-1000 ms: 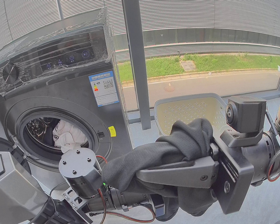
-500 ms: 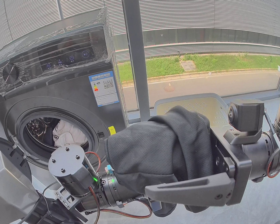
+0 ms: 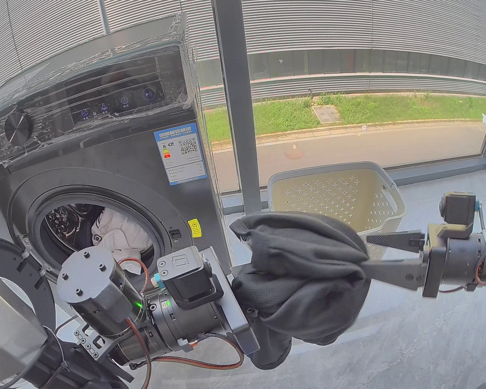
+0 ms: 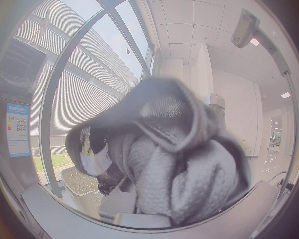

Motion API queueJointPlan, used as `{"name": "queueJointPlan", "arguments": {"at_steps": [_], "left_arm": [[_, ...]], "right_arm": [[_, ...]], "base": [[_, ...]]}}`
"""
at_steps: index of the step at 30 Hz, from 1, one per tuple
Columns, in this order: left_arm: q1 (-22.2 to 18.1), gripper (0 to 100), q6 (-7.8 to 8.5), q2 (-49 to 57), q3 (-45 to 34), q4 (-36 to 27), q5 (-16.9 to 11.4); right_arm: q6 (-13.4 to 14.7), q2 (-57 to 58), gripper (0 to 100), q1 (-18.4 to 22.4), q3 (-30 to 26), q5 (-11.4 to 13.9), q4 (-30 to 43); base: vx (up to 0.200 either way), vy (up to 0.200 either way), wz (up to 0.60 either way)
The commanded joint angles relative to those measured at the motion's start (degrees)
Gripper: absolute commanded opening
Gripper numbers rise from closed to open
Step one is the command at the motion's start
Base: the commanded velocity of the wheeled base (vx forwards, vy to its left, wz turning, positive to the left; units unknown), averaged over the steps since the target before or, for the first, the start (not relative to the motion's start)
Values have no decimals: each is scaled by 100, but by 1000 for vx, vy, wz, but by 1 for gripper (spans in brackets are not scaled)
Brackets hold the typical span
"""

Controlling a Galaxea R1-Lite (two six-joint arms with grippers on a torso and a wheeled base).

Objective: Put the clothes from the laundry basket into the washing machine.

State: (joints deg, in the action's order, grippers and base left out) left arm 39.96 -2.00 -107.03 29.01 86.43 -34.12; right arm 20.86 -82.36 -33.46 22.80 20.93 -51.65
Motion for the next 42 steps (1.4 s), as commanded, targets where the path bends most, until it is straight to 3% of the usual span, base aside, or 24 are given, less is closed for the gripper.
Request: {"name": "queueJointPlan", "arguments": {"at_steps": [1, 5, 7, 9, 14, 15, 17, 21, 22, 24, 30, 37, 42], "left_arm": [[-50, 0, -178, 323, -353, 76, 99], [-59, 0, -424, 323, -353, 76, 459], [-23, 0, -784, 297, -502, 67, 978], [29, 0, -916, 306, -748, 67, 1250], [56, 0, -1004, 280, -915, 67, 1303], [47, 0, -1171, 236, -933, 67, 1338], [47, 0, -1294, 104, -933, 58, 1373], [21, 0, -1408, -90, -774, 67, 1522], [38, 0, -1637, -204, -625, 67, 1760], [73, 0, -1883, -257, -563, 67, 1980], [240, 0, -1822, -670, -502, 172, 1988], [267, 0, -1470, -977, -476, 304, 1971], [258, 0, -1461, -1030, -458, 304, 1980]], "right_arm": [[-117, 168, 100, 1184, -241, -379, -3], [-135, 414, 100, 1316, -390, -511, -3], [-135, 528, 100, 1571, -425, -502, -3], [-126, 589, 100, 1641, -425, -485, -3], [-135, 677, 100, 1641, -408, -458, -3], [-135, 677, 100, 1632, -416, -450, -3], [-135, 669, 100, 1632, -416, -450, -12], [-143, 660, 100, 1632, -408, -441, -3], [-135, 669, 100, 1641, -408, -441, -3], [-135, 669, 100, 1650, -416, -441, -12], [-126, 651, 100, 1659, -425, -441, -3], [-135, 660, 100, 1659, -460, -353, -3], [-143, 660, 100, 1659, -460, -327, -3]], "base": [[0, 0, 0], [0, 0, 0], [0, 0, 0], [0, 0, 0], [0, 0, 0], [0, 0, 0], [0, 0, 0], [0, 0, 0], [0, 0, 0], [0, 0, 0], [0, 0, 0], [0, 86, 0], [0, 200, 0]]}}
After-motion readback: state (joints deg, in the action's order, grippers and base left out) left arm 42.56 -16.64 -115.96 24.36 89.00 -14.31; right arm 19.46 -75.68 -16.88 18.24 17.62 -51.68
